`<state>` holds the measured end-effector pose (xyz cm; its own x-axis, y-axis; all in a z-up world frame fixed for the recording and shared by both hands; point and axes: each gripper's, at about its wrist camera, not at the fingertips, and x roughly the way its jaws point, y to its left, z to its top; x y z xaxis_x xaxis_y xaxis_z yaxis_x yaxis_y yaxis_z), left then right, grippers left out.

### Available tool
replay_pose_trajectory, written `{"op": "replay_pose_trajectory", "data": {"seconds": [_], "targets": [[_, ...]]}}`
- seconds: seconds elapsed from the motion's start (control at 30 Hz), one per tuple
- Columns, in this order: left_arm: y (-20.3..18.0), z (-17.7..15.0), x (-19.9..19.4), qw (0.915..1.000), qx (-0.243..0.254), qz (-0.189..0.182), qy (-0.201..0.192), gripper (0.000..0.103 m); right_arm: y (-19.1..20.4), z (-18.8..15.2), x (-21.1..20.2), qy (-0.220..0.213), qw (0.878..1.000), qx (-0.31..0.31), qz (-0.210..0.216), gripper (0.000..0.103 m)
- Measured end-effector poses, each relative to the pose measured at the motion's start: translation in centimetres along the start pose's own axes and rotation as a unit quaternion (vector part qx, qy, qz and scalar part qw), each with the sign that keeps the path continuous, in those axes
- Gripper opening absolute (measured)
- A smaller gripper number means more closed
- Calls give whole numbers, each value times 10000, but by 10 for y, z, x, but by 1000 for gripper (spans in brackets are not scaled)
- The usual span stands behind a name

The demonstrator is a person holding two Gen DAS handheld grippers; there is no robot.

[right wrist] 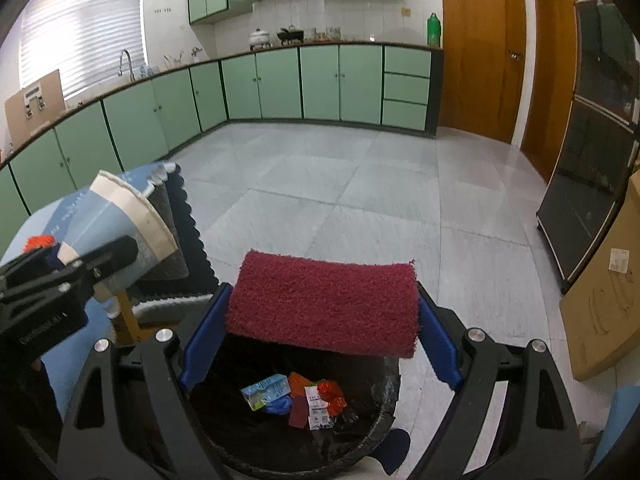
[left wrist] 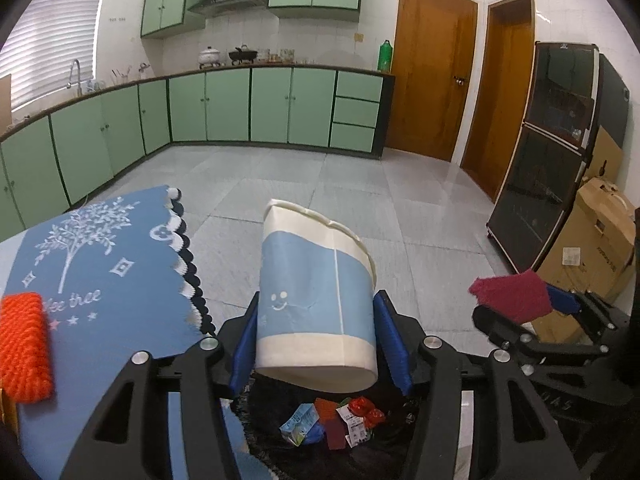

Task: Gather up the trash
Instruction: 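Carry the paper cup and red pad in both tools over the black bin, then open both tools to drop the cup and pad into the bin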

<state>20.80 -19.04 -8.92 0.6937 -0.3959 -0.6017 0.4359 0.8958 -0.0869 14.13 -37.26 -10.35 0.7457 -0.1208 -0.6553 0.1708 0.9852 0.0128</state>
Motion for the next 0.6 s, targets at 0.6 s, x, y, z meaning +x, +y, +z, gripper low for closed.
{"op": "replay_pose_trajectory", "data": {"seconds": [0.6], "targets": [[26, 9, -15, 9995, -309, 29, -106, 76, 6, 1, -5, -7, 10000, 50, 9, 90]]}}
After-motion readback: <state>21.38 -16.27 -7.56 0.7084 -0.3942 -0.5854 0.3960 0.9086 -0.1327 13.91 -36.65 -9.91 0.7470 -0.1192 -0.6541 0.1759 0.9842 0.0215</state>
